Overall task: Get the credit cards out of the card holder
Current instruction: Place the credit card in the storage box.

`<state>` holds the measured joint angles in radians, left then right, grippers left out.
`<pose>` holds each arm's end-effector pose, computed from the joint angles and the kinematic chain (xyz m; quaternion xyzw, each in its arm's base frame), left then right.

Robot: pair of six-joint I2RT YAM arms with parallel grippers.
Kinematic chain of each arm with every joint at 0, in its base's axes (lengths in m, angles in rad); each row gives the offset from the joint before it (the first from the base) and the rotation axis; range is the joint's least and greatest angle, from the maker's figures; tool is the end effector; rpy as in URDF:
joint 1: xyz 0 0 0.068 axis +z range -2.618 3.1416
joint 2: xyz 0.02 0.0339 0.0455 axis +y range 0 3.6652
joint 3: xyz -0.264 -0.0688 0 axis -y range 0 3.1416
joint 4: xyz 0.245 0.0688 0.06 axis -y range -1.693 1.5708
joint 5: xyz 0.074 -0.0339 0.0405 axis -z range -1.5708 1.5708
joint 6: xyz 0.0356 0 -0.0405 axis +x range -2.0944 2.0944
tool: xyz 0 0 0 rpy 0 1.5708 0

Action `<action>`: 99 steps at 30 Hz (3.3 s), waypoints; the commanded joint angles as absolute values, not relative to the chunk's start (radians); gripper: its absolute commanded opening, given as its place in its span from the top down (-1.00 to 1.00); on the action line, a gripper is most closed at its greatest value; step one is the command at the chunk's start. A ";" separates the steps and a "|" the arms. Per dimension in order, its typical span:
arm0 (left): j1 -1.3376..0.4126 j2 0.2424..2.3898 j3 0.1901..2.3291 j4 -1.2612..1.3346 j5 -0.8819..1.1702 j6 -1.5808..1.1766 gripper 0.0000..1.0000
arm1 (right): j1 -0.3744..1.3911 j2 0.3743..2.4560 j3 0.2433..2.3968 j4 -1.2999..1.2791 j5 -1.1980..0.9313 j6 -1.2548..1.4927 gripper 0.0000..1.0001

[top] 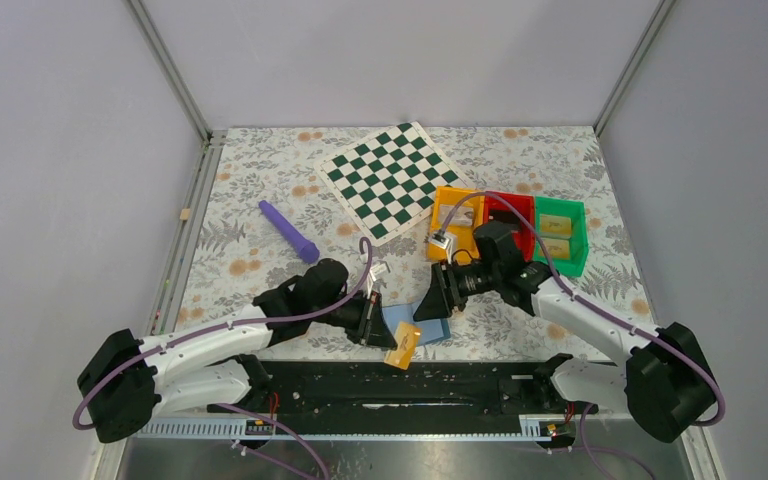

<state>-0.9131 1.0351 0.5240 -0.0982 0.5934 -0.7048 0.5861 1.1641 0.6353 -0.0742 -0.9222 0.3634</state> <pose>0.1146 -0.1809 0.2138 0.2226 0.8293 -0.4989 0.1177 0.1809 0.1542 0.2300 -0.2938 0.7648 0.5407 0.1905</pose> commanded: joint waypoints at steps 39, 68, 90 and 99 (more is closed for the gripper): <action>-0.888 0.955 0.514 0.060 0.685 -0.733 1.00 | 0.709 1.224 0.597 0.120 -1.128 0.429 0.35; -0.874 0.974 0.499 0.070 0.728 -0.741 1.00 | 0.709 1.167 0.656 0.047 -1.035 0.417 0.61; -0.822 0.903 0.847 -0.618 0.097 -0.518 -0.92 | 0.225 1.091 0.934 -0.418 -0.601 0.258 1.00; -0.822 0.776 0.843 -0.727 -0.124 -0.475 -0.98 | -0.159 1.159 1.042 -0.442 -0.391 0.179 1.00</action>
